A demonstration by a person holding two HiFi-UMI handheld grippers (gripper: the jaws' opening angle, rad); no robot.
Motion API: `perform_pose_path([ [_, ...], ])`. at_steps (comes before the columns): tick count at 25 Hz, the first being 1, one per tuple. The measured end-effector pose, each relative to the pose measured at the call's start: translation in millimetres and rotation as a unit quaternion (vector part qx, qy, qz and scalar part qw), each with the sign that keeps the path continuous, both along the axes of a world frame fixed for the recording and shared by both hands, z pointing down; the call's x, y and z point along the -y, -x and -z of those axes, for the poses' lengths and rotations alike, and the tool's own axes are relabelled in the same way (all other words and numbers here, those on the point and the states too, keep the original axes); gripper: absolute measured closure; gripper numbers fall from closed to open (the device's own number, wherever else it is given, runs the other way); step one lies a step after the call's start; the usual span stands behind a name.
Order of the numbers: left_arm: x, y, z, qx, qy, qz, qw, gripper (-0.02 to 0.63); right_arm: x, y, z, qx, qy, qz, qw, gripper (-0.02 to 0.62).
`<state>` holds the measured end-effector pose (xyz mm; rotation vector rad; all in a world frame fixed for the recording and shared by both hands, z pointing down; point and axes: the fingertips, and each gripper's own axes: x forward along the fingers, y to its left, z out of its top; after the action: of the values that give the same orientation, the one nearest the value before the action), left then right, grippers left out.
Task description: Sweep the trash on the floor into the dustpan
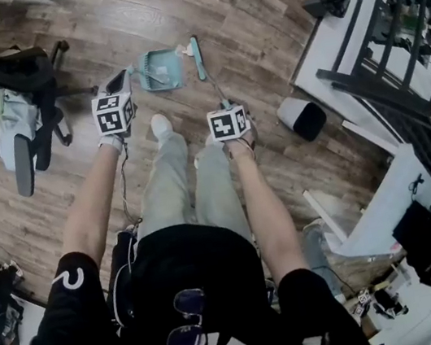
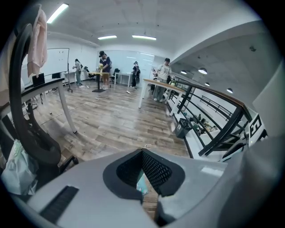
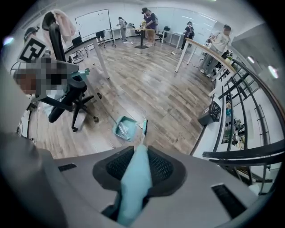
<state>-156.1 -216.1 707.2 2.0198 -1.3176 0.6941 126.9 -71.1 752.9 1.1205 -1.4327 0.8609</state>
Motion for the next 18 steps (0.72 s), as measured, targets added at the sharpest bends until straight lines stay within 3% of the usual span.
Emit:
perform_pose_path([
  [8,-2.4,-4.7,-0.6,-0.005,0.001,-0.009,0.9999,0.607,-18.1,47.4,6.9,0.059,0.025,0.014,0.998,0.509],
  [13,-2.2,-6.8,0.8,-0.003,-0.001,-0.013,0.9999,0.607,-15.2,51.6,20.7,0.064,0.016,0.026,0.997,0.509],
  [18,-3.7,-7.1,1.6,-0.006,0.002,-0.016,0.9998,0.607,-15.9,35.5,22.3,0.065,0.016,-0.002,0.998,0.509],
])
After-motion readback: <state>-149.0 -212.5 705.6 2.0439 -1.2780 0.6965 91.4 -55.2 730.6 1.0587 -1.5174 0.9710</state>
